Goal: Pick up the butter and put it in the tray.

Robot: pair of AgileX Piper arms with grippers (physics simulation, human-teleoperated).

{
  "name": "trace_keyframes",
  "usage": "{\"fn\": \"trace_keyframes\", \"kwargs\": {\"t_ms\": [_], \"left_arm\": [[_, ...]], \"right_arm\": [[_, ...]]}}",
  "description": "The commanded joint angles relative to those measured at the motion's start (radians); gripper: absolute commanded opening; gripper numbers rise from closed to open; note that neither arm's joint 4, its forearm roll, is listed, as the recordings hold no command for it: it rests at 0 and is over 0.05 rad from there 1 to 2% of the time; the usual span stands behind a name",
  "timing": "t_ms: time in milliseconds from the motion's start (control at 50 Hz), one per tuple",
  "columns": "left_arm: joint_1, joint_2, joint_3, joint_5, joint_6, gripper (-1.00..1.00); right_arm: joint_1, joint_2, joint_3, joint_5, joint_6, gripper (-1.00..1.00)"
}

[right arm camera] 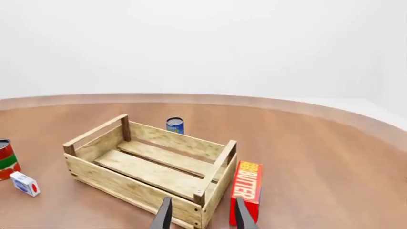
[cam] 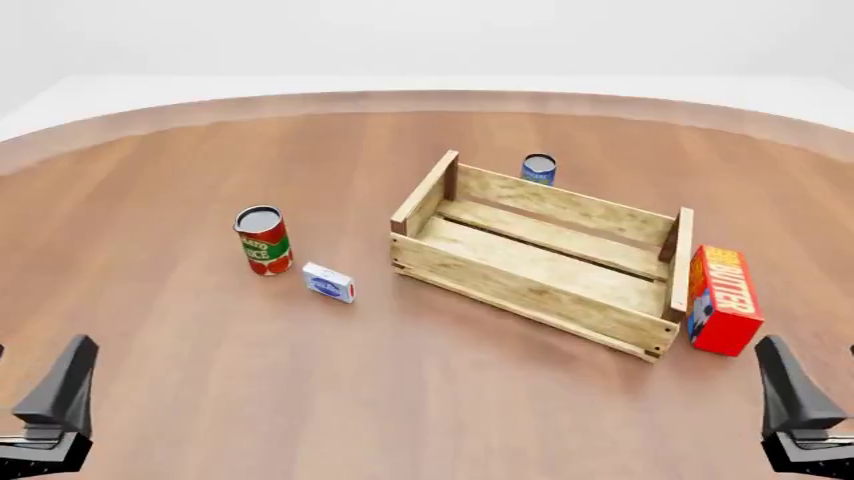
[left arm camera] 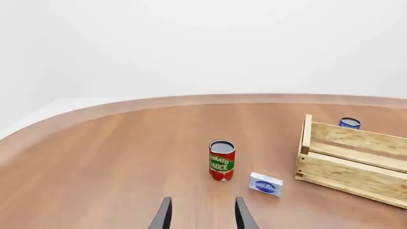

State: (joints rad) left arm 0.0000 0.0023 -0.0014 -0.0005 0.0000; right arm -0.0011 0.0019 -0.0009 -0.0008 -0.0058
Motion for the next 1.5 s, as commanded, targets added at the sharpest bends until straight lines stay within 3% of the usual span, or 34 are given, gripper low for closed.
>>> {"fn": "trace_keyframes", "kwargs": {"t_ms": [20, 700, 1040, 1500], "left_arm": [[0.000, 0.005, -0.003, -0.001, 0.000, 1.00], [0.000, 0.005, -0.003, -0.002, 0.000, 1.00], [0.000, 0.005, -0.003, -0.002, 0.000, 1.00], [0.000, 0.006, -0.003, -0.002, 0.000, 1.00]], "right_arm": [[-0.004, 0.006, -0.002, -0.003, -0.011, 1.00], [-0.053, 0.126, -0.007, -0.082, -0.014, 1.00], [-0.094, 0.276, -0.001, -0.212, -0.009, 1.00], [-0.127, 0.412, 0.001, -0.318, -0.012, 1.00]]}}
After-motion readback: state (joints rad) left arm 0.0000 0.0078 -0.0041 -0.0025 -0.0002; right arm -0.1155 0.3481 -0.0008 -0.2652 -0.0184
